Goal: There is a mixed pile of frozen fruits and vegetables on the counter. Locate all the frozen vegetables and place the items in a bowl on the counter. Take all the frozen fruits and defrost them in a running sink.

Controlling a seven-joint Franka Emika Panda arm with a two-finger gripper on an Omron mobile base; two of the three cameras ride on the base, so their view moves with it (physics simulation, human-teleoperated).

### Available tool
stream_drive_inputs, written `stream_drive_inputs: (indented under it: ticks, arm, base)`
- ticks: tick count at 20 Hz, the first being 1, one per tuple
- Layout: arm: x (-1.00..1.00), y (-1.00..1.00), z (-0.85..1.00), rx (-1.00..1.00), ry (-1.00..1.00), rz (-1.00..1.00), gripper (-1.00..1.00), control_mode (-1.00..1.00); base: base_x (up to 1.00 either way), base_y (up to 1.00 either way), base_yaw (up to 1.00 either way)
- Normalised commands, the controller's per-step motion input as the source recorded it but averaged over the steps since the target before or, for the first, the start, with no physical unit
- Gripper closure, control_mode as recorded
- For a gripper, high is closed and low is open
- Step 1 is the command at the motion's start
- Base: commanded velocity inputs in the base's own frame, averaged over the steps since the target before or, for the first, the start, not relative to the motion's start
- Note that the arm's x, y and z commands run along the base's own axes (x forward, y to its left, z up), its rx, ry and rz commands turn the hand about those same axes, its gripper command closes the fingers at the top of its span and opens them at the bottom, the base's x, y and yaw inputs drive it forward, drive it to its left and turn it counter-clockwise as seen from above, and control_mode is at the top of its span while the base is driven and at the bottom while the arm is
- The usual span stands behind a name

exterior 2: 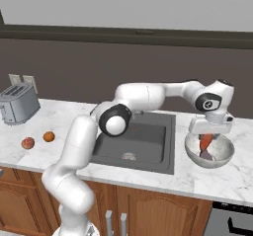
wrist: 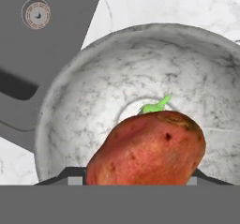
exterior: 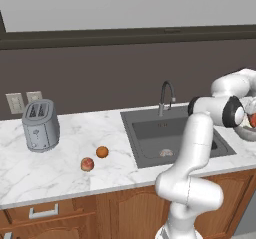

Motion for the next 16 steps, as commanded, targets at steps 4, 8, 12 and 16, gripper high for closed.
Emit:
stream_drive_inputs:
  ticks: [4,8,12,16]
  arm:
    - [-0.11,0.05,-0.26,0.00,0.02,-0.05,1.00,-1.00]
    - [-0.02,0.16,-0.28,0.00,0.00,-0.02,1.00,-1.00]
    - [0.00,0.20,-0.26,0.00,0.00,-0.01,-1.00,-1.00]
    - [0.00,0.01,-0.08,0.00,0.01,0.00,-1.00,-1.00]
  base:
    - [0.00,0.00,0.00]
    - [0.00,0.00,0.00]
    - [0.00,0.00,0.00]
    - [0.00,0.00,0.00]
